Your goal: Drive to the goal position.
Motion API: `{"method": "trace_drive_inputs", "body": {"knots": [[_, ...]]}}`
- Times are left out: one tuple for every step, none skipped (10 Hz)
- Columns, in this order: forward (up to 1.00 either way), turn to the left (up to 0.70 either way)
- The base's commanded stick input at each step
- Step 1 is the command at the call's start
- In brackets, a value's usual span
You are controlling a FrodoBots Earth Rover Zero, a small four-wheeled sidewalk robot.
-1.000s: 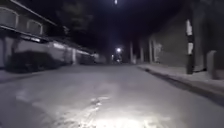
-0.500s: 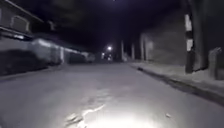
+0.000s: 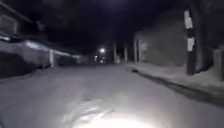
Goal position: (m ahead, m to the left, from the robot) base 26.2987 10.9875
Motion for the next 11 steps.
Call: {"method": "trace_drive_inputs", "body": {"knots": [[1.0, 0.0], [1.0, 0.0], [1.0, 0.0], [1.0, 0.0], [1.0, 0.0], [1.0, 0.0], [1.0, 0.0], [1.0, 0.0], [1.0, 0.0], [1.0, 0.0], [1.0, 0.0]]}}
